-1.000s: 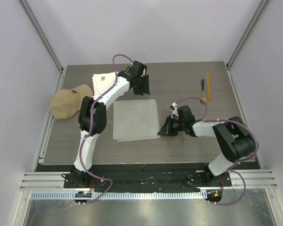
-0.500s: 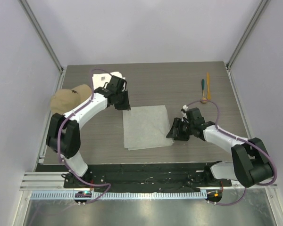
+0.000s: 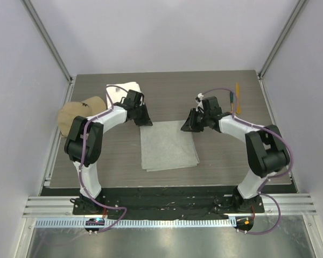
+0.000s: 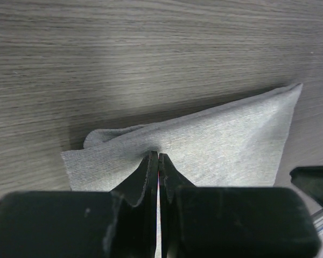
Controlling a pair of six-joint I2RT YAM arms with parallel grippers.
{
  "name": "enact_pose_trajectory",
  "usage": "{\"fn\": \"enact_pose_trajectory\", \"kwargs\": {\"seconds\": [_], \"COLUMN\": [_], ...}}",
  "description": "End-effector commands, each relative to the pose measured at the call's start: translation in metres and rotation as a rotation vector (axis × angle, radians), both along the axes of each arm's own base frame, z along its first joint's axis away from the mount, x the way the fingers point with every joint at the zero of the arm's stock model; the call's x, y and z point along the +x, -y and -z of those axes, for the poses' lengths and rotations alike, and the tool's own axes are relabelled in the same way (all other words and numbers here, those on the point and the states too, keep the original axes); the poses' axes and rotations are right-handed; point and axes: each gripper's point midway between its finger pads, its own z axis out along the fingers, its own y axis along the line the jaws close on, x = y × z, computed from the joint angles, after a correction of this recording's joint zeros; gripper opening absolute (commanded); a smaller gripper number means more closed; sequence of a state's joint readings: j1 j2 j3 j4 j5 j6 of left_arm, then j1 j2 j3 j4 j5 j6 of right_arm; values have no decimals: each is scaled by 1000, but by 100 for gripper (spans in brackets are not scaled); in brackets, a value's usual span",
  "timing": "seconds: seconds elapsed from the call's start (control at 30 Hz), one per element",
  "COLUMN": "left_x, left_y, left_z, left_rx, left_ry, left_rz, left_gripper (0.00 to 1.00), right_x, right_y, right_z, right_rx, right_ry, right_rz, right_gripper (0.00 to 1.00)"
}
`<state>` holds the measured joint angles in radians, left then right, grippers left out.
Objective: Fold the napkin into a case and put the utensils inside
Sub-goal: Smooth out the lower triangle-folded napkin at the center of the board.
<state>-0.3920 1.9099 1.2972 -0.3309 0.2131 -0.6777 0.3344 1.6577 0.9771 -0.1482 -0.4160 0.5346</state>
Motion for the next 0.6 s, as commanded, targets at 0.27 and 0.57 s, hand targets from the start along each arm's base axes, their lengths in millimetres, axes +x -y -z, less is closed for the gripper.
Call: {"fn": "enact_pose_trajectory", "kwargs": {"seconds": [0.27,0.57], "left_x": [18,32], "left_y": [-23,-33], "left_z": [25,38], "left_rx": [-24,37], "left_ry": [-2,-5], "left_rz": [-40,-50], "left_gripper": [4,5], "right_x": [80,80], "right_y": [-8,18], "right_z": [22,56], "right_rx": [179,175], "right_ry": [36,-37], "right_rz": [-18,44], "right_gripper": [1,1]}}
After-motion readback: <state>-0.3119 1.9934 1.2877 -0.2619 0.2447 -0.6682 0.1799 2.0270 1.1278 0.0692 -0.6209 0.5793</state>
